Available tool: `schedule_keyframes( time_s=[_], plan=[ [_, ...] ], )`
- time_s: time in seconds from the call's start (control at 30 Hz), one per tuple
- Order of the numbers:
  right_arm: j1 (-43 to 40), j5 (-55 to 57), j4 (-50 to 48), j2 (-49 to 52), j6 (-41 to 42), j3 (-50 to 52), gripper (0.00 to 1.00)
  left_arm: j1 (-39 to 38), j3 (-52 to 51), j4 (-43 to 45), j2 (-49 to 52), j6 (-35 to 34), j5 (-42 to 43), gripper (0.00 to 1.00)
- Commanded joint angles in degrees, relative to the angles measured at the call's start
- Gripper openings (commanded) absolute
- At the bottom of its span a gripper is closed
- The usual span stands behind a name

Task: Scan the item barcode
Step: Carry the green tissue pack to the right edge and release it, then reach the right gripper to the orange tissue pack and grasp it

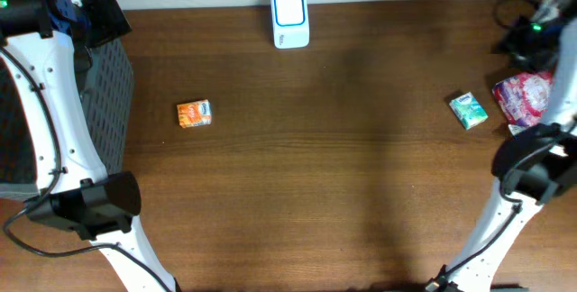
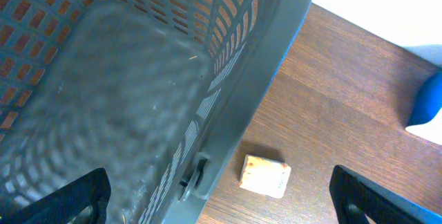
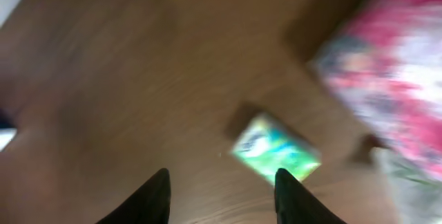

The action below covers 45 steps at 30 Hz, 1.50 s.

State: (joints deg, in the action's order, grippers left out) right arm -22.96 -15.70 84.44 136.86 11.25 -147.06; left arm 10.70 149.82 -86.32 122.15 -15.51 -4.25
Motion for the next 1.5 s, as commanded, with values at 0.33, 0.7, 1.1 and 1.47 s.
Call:
schedule_keyframes(
  time_s=[0.33,0.7,1.1,1.47],
  plan=[
    [42.77,-6.6,-34.01,-0.46,3.78,21.75,0.76,0.35,0.17,0.09,-0.35,-0.31,0.39,0.99],
    [63.06,-2.08,-50.97,2.86,1.9,22.4,0.78,0.31,0.17,0.09,-0.35,-0.31,0.39,0.99],
    [64.11,-7.67,-57.96,11.82,5.79,22.4,0.46,0.35,0.17,0.09,-0.33,-0.31,0.39,0.99],
    [64.48,-5.27,-57.81,14.47,5.79,22.16,0.15,0.35,0.17,0.09,-0.35,-0.31,0.39,0.99]
  ],
)
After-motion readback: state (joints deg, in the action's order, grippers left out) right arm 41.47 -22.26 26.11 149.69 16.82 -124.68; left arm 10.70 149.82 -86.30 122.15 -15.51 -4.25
